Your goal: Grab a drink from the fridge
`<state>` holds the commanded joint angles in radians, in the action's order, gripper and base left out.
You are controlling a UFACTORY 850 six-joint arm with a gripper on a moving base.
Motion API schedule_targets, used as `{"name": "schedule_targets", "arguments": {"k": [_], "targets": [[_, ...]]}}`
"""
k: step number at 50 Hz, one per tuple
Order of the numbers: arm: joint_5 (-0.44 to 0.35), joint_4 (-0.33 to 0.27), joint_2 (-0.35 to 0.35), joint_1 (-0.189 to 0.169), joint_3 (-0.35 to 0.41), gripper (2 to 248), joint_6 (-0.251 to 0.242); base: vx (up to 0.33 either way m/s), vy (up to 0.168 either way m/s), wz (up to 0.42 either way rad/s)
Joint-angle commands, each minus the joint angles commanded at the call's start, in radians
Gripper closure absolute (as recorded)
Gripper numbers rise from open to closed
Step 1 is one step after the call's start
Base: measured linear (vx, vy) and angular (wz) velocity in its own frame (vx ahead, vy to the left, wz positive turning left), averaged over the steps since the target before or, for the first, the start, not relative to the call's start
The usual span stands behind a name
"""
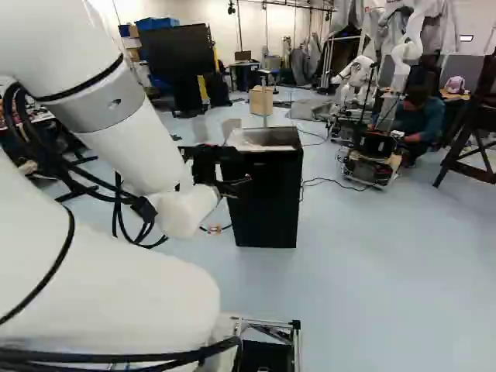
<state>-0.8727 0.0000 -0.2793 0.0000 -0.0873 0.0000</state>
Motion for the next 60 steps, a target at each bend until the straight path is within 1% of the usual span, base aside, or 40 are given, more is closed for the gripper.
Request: {"name": "schedule_targets", "arguments": {"k": [28,60], "targets": [[0.0,0.0,0.0,0.0,0.0,3,0.0,0.015,0.013,-0.005],[0.0,0.0,0.0,0.0,0.0,3,0.0,0.064,0.072,-0.018]]}}
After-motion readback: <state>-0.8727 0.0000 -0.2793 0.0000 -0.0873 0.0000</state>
